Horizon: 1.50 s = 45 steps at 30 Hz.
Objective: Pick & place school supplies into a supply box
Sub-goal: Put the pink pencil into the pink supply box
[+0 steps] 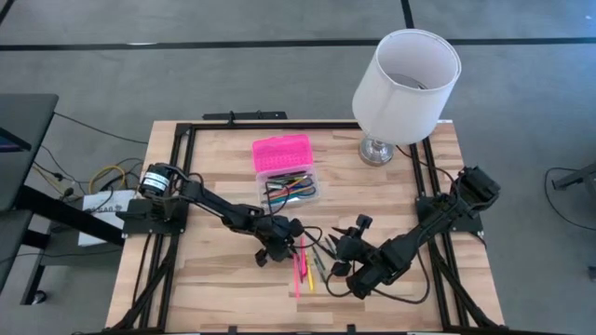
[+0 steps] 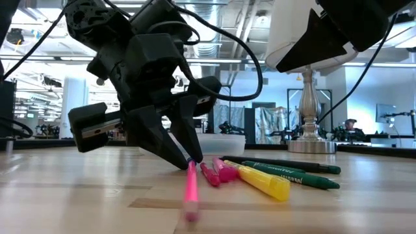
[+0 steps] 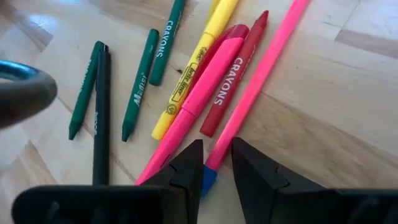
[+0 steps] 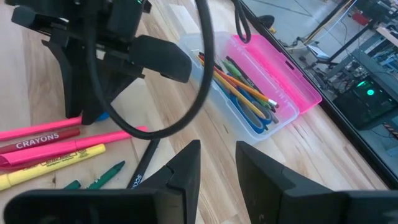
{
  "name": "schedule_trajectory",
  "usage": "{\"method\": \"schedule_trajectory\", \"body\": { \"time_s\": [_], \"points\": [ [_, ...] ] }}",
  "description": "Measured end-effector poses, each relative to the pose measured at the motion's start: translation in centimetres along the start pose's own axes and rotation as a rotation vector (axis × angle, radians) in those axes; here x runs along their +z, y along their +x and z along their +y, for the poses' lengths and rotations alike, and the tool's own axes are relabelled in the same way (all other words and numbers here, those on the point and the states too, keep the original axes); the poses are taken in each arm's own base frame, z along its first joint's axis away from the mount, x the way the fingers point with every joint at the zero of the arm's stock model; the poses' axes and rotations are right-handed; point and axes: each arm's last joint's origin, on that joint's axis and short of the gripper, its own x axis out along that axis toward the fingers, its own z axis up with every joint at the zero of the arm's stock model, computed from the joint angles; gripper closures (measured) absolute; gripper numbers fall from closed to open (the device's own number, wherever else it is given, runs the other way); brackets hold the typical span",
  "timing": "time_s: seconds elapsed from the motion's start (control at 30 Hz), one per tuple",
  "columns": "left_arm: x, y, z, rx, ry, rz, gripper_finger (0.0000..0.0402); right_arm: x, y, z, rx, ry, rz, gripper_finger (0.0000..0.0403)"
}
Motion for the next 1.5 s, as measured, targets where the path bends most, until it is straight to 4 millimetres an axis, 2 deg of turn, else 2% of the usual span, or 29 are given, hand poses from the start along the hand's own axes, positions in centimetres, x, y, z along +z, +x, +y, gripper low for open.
{"method": "schedule_trajectory", "body": {
  "time_s": [0.3, 0.53, 1.0, 1.2, 1.5],
  "points": [
    [0.9, 0.3, -0.8, 0.063, 0.071, 0.052, 0.0340, 0.0, 0.0, 0.0, 0.000, 0.000, 0.000, 0.0306],
    [1.0, 0.3, -0.6, 0.076, 0.029, 0.112, 0.0341, 0.0, 0.0, 0.0, 0.001, 0.007, 0.000, 0.0306],
    [3.9, -0.6, 0.6, 0.000, 0.005, 0.373, 0.0341, 0.0, 0.0, 0.0, 0.002, 0.011, -0.001, 0.0306],
    [3.7, -1.0, 0.5, -0.031, -0.031, 0.453, 0.0341, 0.0, 0.0, 0.1, 0.005, 0.016, -0.002, 0.0306],
    [2.7, -1.9, -0.4, -0.061, -0.229, 0.607, 0.0341, 0.1, 0.0, 0.1, 0.010, 0.027, -0.006, 0.0306]
  ]
}}
